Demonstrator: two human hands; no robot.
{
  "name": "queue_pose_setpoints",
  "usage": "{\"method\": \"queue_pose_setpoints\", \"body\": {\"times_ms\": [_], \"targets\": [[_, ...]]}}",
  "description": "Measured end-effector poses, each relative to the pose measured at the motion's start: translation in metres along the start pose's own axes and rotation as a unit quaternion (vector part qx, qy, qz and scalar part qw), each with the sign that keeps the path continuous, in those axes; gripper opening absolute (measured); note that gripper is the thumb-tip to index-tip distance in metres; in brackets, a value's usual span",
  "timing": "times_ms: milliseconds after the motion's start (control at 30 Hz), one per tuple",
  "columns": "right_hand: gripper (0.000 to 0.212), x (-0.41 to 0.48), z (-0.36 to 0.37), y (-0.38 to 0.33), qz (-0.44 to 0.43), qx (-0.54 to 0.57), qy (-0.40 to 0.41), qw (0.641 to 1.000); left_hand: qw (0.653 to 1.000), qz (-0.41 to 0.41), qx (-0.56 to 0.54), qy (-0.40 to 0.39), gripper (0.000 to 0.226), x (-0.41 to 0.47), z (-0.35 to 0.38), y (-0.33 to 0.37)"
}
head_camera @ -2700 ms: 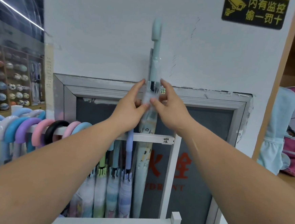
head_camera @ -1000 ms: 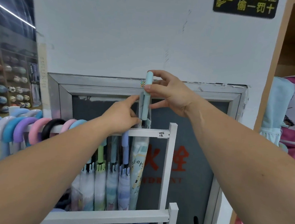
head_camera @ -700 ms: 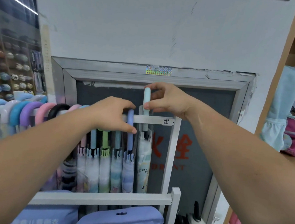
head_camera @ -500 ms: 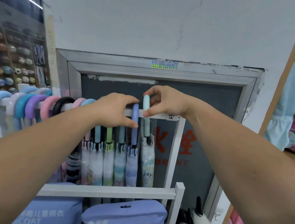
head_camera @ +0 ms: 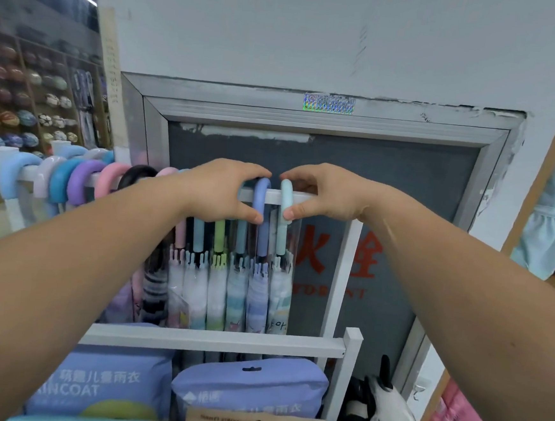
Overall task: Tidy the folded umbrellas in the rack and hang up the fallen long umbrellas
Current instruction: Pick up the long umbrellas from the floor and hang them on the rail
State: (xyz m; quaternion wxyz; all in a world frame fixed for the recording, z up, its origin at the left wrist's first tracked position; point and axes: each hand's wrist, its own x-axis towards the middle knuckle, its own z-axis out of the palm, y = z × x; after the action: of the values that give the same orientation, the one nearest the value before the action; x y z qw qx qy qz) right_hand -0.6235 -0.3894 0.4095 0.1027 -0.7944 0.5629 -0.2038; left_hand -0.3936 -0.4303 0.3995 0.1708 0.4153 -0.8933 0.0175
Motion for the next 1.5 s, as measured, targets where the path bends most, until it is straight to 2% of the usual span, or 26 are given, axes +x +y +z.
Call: {"method": "queue_pose_setpoints", "body": {"times_ms": [233,367,533,633,733,1000,1233,1500], "targets": [[0.085,-0.006,0.006,-0.004,0.009,-0.104,0.002,0.994,1.000,-0.014,-0.014,0.009,0.090,-0.001,0.006,0.003],[0.090,-0.016,0.014,-0.004,0.008,-0.128,0.015,0.992,1.000,-0.022,-0.010,0.014,0.097,-0.008,0.008,0.009],[0.082,-0.042,0.012,0.002,-0.038,-0.164,0.086,0.982,0.997,-0.052,0.030,0.050,0.115,-0.028,0.008,0.028],[0.076,-0.068,0.010,0.006,-0.074,-0.206,0.131,0.967,0.992,-0.065,0.084,0.075,0.115,-0.044,0.010,0.038],[0.075,-0.098,0.014,0.009,-0.067,-0.220,0.142,0.963,0.991,-0.056,0.094,0.082,0.112,-0.061,0.015,0.046],[0.074,-0.211,0.036,-0.001,0.084,-0.254,0.124,0.956,0.990,0.079,0.066,0.093,0.103,-0.106,0.027,0.093],[0.070,-0.345,0.074,-0.011,0.239,-0.250,0.077,0.935,0.985,0.171,-0.008,0.023,0.089,-0.151,0.090,0.174],[0.059,-0.542,0.106,0.026,0.398,-0.209,0.045,0.892,0.961,0.260,-0.055,-0.082,0.082,-0.199,0.161,0.324]]}}
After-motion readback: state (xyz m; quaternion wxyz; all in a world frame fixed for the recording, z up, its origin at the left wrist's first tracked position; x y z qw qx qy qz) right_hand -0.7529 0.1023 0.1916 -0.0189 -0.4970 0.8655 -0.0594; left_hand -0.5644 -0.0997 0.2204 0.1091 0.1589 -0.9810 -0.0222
